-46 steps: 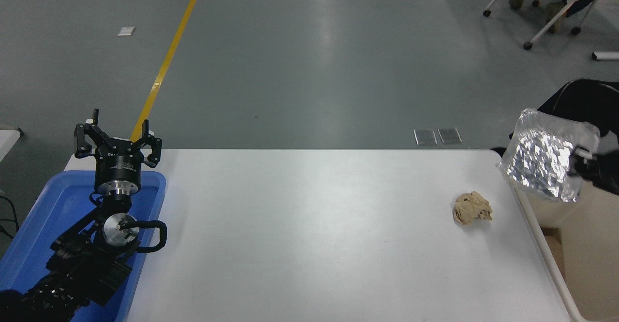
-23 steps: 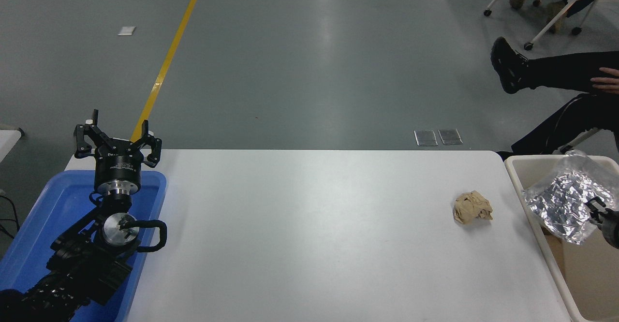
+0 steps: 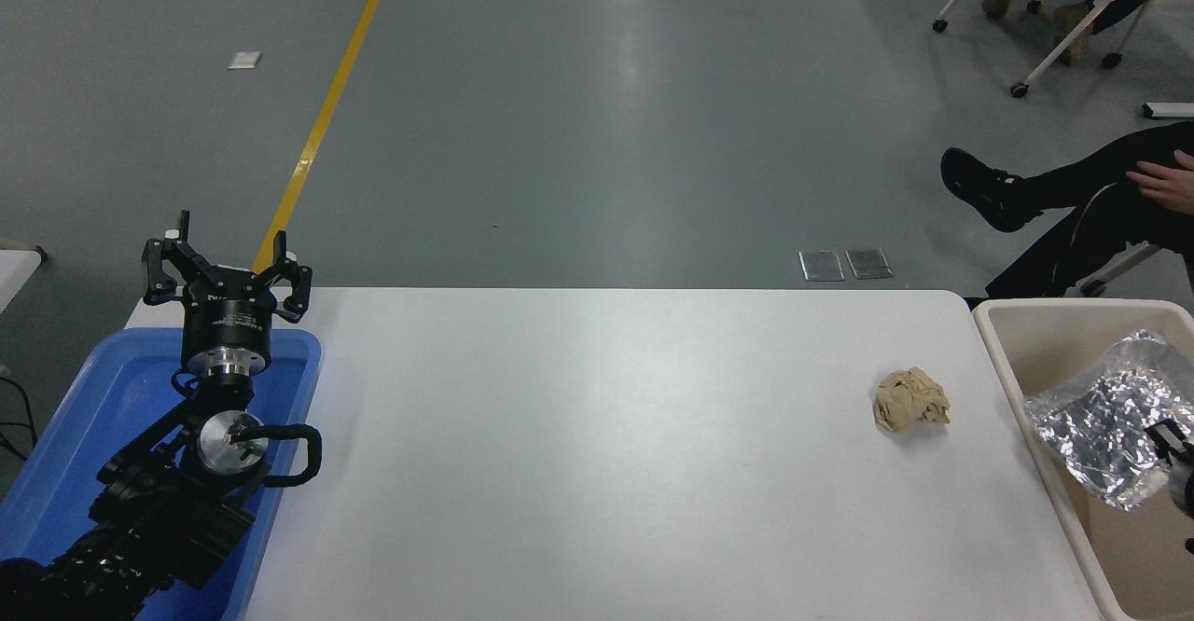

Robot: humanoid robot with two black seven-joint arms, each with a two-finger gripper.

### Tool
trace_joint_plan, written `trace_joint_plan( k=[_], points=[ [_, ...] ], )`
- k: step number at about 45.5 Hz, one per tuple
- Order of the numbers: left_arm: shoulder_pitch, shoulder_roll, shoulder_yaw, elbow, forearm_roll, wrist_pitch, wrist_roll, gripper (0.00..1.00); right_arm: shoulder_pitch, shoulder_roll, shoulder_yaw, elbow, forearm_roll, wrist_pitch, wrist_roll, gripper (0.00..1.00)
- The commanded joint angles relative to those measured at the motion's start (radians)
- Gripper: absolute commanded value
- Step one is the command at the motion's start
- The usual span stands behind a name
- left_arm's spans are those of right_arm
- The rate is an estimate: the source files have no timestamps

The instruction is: Pick up foil plate and place in dustbin

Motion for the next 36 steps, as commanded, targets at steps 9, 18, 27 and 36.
trace_joint_plan(
  k=[9, 18, 27, 36],
  points=[
    [0.0, 0.0, -0.001, 0.0, 0.0, 0.0, 0.0, 0.99, 0.032, 0.002, -0.015, 0.015, 0.001, -0.006, 0.005, 1.0],
    [0.0, 0.0, -0.001, 0.0, 0.0, 0.0, -0.002, 0.99, 0.156, -0.024, -0.037, 0.106, -0.041, 0.002, 0.005, 1.0],
    [0.0, 0.0, -0.001, 0.0, 0.0, 0.0, 0.0, 0.99, 0.32, -0.071, -0.153, 0.274, -0.101, -0.009, 0.005, 1.0],
    [0.0, 0.0, 0.0, 0.0, 0.002, 0.0, 0.0, 0.99, 0.547, -0.06, -0.388, 0.517, -0.084, -0.02, 0.004, 0.99]
  ],
)
